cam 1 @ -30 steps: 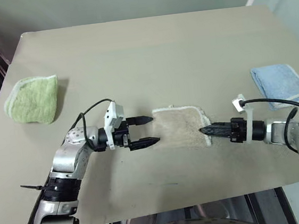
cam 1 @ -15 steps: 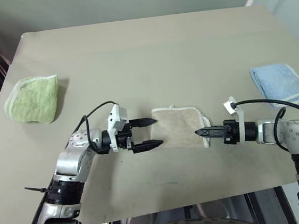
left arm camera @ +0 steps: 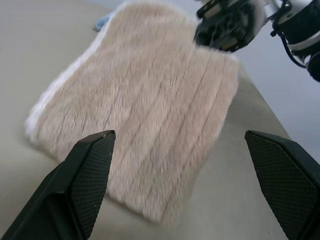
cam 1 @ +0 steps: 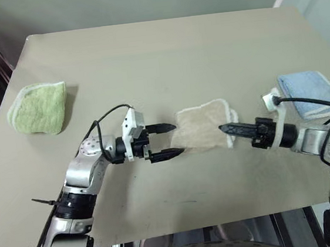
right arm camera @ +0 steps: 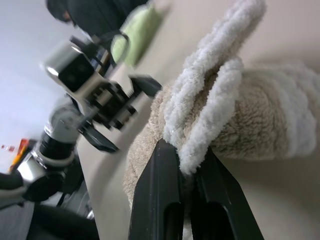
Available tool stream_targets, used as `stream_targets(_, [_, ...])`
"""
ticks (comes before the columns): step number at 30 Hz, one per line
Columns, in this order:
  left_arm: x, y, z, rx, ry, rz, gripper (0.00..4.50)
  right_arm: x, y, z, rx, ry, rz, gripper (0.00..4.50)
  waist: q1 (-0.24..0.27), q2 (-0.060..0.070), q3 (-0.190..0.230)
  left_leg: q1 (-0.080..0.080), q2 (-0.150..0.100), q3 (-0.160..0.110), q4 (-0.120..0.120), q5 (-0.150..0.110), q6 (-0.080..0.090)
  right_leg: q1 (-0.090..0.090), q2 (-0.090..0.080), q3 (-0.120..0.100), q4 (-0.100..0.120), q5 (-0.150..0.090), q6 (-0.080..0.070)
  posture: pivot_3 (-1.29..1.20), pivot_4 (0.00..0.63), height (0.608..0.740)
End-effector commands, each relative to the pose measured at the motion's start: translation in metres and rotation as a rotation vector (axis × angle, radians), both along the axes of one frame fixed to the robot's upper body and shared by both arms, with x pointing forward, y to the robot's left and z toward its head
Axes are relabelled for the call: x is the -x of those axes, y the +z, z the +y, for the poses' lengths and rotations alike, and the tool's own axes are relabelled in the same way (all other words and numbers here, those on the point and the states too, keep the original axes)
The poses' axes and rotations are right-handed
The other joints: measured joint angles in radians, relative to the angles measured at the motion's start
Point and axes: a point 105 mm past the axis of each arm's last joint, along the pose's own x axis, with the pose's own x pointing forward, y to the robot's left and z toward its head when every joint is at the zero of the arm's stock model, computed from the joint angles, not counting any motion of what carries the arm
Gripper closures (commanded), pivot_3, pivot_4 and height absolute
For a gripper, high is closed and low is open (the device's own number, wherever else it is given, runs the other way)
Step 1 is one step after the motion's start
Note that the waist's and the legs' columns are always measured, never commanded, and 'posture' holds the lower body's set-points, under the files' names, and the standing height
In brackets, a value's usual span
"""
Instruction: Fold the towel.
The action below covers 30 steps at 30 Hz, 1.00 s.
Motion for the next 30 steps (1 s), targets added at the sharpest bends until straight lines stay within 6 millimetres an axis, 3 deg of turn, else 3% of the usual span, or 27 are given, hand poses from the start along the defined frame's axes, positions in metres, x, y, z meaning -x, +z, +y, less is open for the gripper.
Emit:
stream_targets(1, [-0.004, 0.005, -0.002, 0.013, -0.005, -0.017, 0.00, -0.004, 0.025, -0.012, -0.070, -0.149, -0.109, 4.47, 0.000, 0.000, 0.000, 0.000, 0.000, 0.000, 0.000, 0.000, 0.000, 0.000, 0.000, 0.000, 0.000, 0.000, 0.000, 0.00, 0.150, 0.740])
stream_targets(7, [-0.005, 0.005, -0.007, 0.025, -0.014, -0.015, 0.00, -0.014, 0.040, -0.039, -0.092, -0.433, -0.214, 4.47, 0.002, 0.001, 0.000, 0.000, 0.000, 0.000, 0.000, -0.001, 0.001, 0.000, 0.000, 0.000, -0.001, 0.004, 0.009, 0.00, 0.150, 0.740])
stream_targets(11, [-0.006, 0.005, -0.010, 0.026, -0.019, -0.019, 0.00, -0.032, 0.050, -0.089, -0.146, -0.820, -0.272, 4.47, 0.002, 0.001, 0.001, 0.000, 0.000, -0.001, 0.000, -0.001, 0.003, 0.000, 0.000, 0.000, -0.001, 0.005, 0.010, 0.00, 0.150, 0.740])
stream_targets(17, [-0.009, 0.006, -0.015, 0.032, -0.025, -0.026, 0.00, -0.030, 0.056, -0.122, -0.135, -1.009, -0.334, 4.47, 0.004, 0.002, 0.001, -0.002, 0.000, 0.000, 0.000, -0.003, 0.005, 0.000, -0.002, 0.000, -0.003, 0.007, 0.012, 0.00, 0.150, 0.740])
stream_targets(20, [-0.013, 0.011, -0.019, 0.047, -0.026, -0.037, 0.00, -0.030, 0.059, -0.164, -0.188, -1.230, -0.327, 4.47, 0.004, 0.002, 0.001, -0.001, 0.000, 0.000, 0.000, -0.003, 0.005, 0.000, -0.002, 0.000, -0.003, 0.007, 0.013, 0.00, 0.150, 0.740])
stream_targets(22, [-0.013, 0.012, -0.020, 0.050, -0.026, -0.039, 0.00, -0.028, 0.057, -0.181, -0.196, -1.306, -0.322, 4.47, 0.006, 0.002, 0.001, -0.002, -0.001, 0.000, 0.000, -0.003, 0.005, 0.000, -0.002, 0.000, -0.004, 0.007, 0.013, 0.00, 0.150, 0.740])
stream_targets(30, [-0.011, 0.008, -0.020, 0.044, -0.026, -0.034, 0.00, -0.025, 0.046, -0.202, -0.201, -1.394, -0.278, 4.47, 0.005, 0.005, 0.002, -0.002, -0.001, 0.000, -0.001, -0.003, 0.005, 0.000, -0.002, 0.000, -0.004, 0.007, 0.014, 0.00, 0.150, 0.740])
